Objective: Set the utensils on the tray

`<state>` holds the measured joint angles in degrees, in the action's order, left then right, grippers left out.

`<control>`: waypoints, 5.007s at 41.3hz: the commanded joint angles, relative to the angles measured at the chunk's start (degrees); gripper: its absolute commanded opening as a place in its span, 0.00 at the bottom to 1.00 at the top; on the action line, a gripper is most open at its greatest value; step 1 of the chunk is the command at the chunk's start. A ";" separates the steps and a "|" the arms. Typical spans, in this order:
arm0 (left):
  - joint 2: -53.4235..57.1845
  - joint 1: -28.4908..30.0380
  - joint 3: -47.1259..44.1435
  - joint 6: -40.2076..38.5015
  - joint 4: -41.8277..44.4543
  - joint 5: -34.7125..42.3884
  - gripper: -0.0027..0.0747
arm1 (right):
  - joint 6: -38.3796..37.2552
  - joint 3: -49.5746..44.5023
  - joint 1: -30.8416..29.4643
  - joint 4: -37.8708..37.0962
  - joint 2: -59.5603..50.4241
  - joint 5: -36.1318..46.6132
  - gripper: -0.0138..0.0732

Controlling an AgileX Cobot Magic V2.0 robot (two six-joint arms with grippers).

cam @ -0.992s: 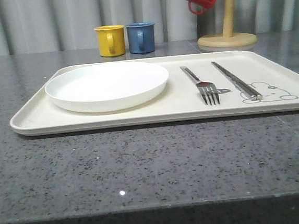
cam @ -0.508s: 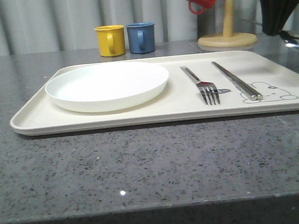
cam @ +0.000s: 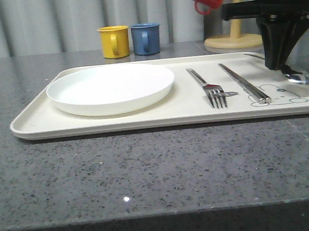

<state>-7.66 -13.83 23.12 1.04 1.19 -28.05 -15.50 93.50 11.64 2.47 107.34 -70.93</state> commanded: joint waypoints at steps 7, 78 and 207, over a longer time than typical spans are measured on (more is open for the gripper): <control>-0.74 0.14 1.59 -0.45 -0.03 4.64 0.01 | -0.83 0.32 -0.08 -0.18 -2.41 -2.90 0.14; -0.74 0.14 1.59 -0.45 -0.03 4.64 0.01 | -0.83 4.65 -0.08 -1.36 -8.66 -3.32 0.55; 2.41 2.27 -4.41 -0.45 -0.10 10.23 0.01 | 13.84 -71.26 -0.08 -3.12 -104.46 47.96 0.03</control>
<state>-6.12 -12.54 19.29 1.04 1.65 -24.37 -2.25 21.07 11.64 -0.63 2.20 -28.01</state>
